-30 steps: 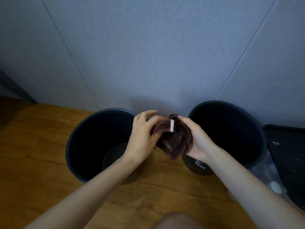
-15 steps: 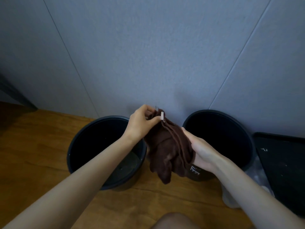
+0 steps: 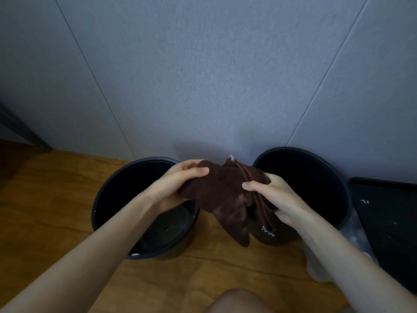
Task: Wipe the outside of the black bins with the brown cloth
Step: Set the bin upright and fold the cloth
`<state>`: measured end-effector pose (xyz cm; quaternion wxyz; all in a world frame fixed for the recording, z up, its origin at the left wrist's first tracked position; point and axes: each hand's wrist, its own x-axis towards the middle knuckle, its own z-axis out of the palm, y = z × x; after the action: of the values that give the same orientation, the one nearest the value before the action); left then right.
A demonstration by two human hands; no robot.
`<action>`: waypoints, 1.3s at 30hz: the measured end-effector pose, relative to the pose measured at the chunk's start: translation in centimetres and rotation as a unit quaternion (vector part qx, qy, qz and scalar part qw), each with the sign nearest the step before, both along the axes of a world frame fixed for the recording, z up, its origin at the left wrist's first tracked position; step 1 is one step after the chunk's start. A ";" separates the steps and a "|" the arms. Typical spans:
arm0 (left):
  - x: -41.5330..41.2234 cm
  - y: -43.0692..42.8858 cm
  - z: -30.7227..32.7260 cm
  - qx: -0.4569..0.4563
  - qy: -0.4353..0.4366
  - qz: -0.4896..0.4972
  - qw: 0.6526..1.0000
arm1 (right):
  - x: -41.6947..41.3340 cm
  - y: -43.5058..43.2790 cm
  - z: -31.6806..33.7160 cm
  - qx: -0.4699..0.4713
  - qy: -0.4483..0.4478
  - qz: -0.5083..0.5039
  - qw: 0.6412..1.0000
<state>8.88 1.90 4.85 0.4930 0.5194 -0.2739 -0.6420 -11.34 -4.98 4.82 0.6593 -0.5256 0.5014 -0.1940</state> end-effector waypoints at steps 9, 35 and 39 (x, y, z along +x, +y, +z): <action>0.1 1.2 -1.0 -0.052 0.256 0.091 0.961 | -0.3 0.0 1.2 0.182 -0.241 -0.030 0.953; -1.3 0.8 0.5 -0.094 -0.680 -0.065 0.724 | -1.1 -1.5 -0.9 -0.437 0.281 0.035 0.854; -2.5 0.2 0.7 -0.073 -0.588 -0.004 0.806 | 0.3 -0.3 -1.0 -0.400 0.301 0.024 0.866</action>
<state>6.38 2.06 5.54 0.2711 0.7588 -0.5595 -0.1942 -11.00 -5.30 3.85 0.2143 -0.7887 0.5422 -0.1948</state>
